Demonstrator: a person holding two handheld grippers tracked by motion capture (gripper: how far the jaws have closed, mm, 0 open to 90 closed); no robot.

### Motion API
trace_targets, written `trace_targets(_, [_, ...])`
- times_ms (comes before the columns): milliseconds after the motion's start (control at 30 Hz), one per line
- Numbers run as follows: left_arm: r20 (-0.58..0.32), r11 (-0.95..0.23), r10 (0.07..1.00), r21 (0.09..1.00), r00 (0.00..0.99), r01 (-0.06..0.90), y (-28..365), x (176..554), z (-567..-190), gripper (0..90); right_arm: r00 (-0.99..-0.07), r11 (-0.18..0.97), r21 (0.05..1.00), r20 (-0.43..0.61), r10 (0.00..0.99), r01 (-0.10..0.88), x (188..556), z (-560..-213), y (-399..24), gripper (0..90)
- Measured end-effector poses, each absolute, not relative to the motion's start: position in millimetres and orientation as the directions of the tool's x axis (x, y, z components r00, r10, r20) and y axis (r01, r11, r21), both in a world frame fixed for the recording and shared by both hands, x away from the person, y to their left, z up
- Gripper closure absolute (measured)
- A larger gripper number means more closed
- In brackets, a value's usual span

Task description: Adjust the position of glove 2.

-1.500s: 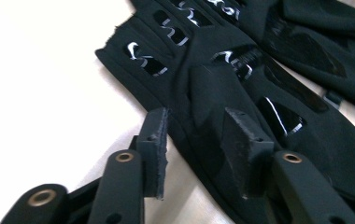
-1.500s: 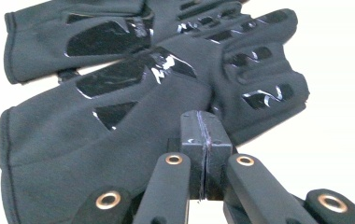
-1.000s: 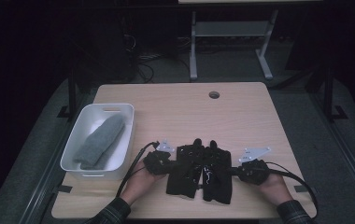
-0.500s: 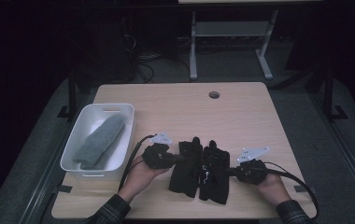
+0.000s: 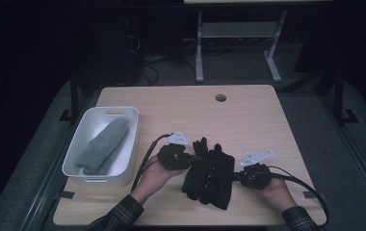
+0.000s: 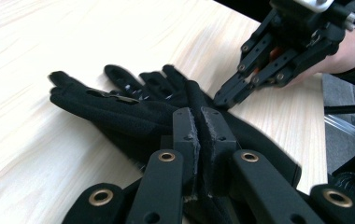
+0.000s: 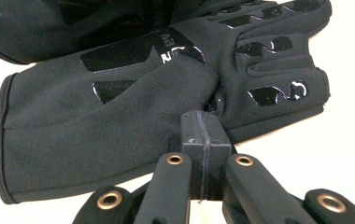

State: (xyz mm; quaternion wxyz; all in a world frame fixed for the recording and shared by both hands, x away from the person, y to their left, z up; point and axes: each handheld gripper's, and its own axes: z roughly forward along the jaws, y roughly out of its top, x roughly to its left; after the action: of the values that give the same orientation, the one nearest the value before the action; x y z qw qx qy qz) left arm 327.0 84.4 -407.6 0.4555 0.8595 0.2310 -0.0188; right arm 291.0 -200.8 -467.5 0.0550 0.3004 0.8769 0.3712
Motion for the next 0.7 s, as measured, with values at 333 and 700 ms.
trace_targets(333, [-0.242,-0.498,0.344,0.772,0.907,0.395,58.0,326.8,-412.1,84.8,-0.814,0.544,0.686,0.123,0.568,0.484,291.7,-467.7,-197.4,90.0])
trace_targets(700, [-0.254,-0.511,0.308,0.769,0.917,0.385,40.3,326.2,-420.1,79.2,-0.815,0.545,0.686,0.121,0.566,0.481,291.7,-467.8,-197.8,90.0])
